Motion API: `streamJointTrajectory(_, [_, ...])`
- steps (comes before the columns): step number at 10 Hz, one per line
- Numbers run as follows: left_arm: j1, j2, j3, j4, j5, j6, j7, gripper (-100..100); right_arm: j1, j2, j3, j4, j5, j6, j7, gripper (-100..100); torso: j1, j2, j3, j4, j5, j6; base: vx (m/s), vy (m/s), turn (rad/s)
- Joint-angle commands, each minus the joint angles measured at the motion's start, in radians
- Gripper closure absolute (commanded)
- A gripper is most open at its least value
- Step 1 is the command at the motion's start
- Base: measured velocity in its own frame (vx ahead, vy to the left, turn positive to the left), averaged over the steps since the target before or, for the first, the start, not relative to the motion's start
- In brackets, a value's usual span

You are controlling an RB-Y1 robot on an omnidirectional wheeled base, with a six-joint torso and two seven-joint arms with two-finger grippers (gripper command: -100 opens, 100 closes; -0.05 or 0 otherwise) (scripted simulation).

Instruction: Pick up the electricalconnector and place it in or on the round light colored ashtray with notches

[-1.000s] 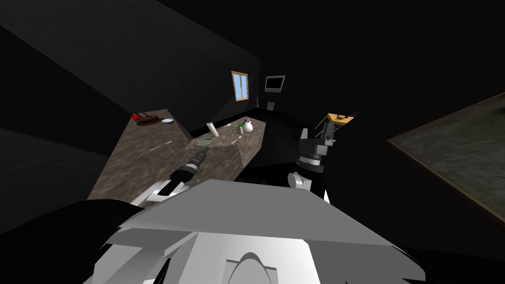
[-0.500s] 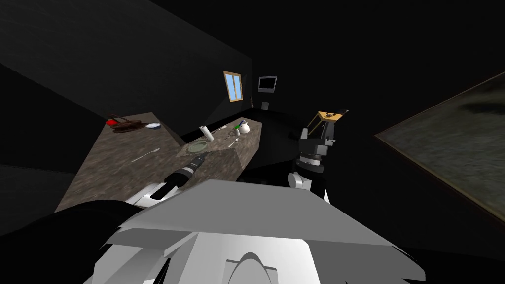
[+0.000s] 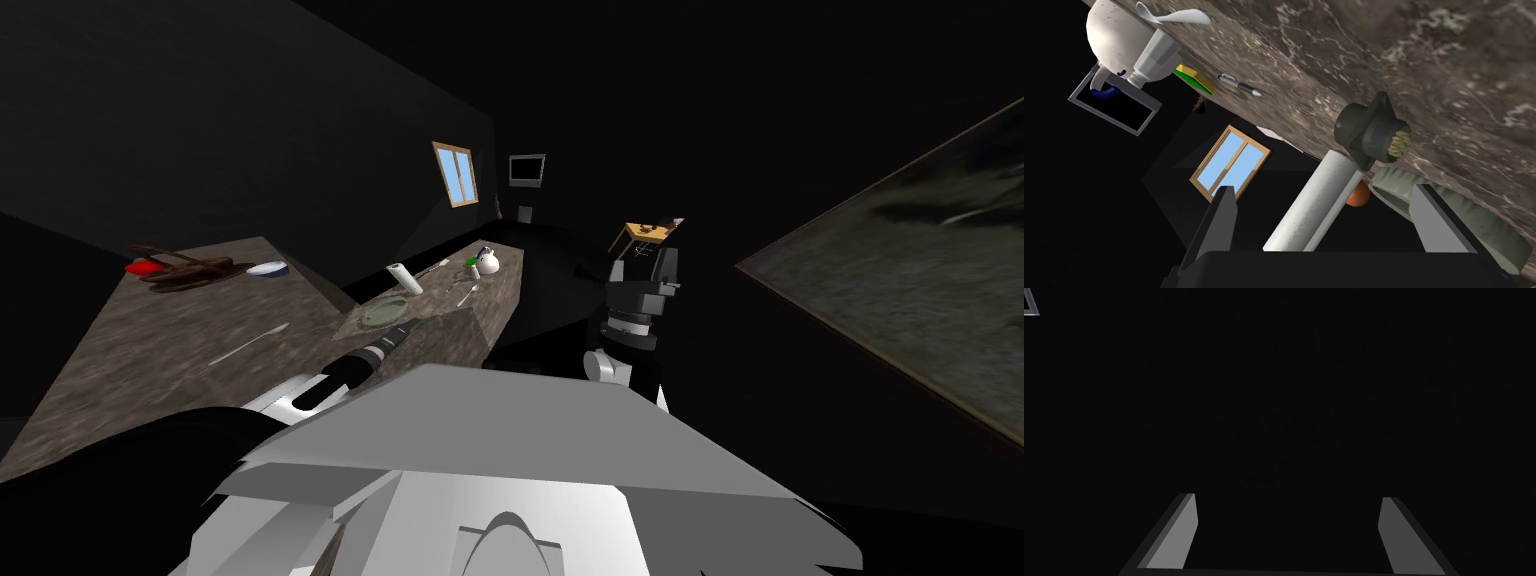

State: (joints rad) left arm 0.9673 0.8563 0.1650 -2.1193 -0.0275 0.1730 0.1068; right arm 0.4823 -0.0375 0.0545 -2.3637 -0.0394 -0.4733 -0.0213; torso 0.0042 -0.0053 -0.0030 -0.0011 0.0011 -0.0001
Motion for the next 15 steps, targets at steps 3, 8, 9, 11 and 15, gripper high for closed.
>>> streamJointTrajectory(3, [0.049,0.074,-0.025,0.020,0.029,0.048,-0.003,-100,0.000,0.000,0.000,0.000,0.000,0.000,0.000,0,0.001,0.000,0.000,0.000,0.000,0.000,0.056,0.079,-0.201])
streamJointTrajectory(8, [0.023,0.053,-0.054,0.076,0.024,0.037,-0.015,-100,0.000,0.000,0.000,0.000,0.000,0.000,0.000,0,-0.005,0.002,0.001,0.001,-0.001,0.000,0.023,0.024,-0.068])
streamJointTrajectory(9, [0.032,0.060,-0.049,0.066,0.026,0.039,-0.012,-100,0.000,0.000,0.000,0.000,0.000,0.000,0.000,0,-0.005,0.001,0.001,0.000,-0.001,0.000,0.017,0.004,-0.013])
streamJointTrajectory(11, [0.031,0.059,-0.049,0.069,0.026,0.038,-0.012,100,0.000,0.000,0.000,0.000,0.000,0.000,0.000,0,-0.006,0.003,0.002,0.001,-0.001,0.000,0.000,0.000,0.000])
streamJointTrajectory(15, [0.031,0.059,-0.049,0.068,0.026,0.037,-0.012,0,0.000,0.000,0.000,0.000,0.000,0.000,0.000,0,-0.006,0.004,0.002,0.001,-0.001,-0.001,0.000,0.000,0.000])
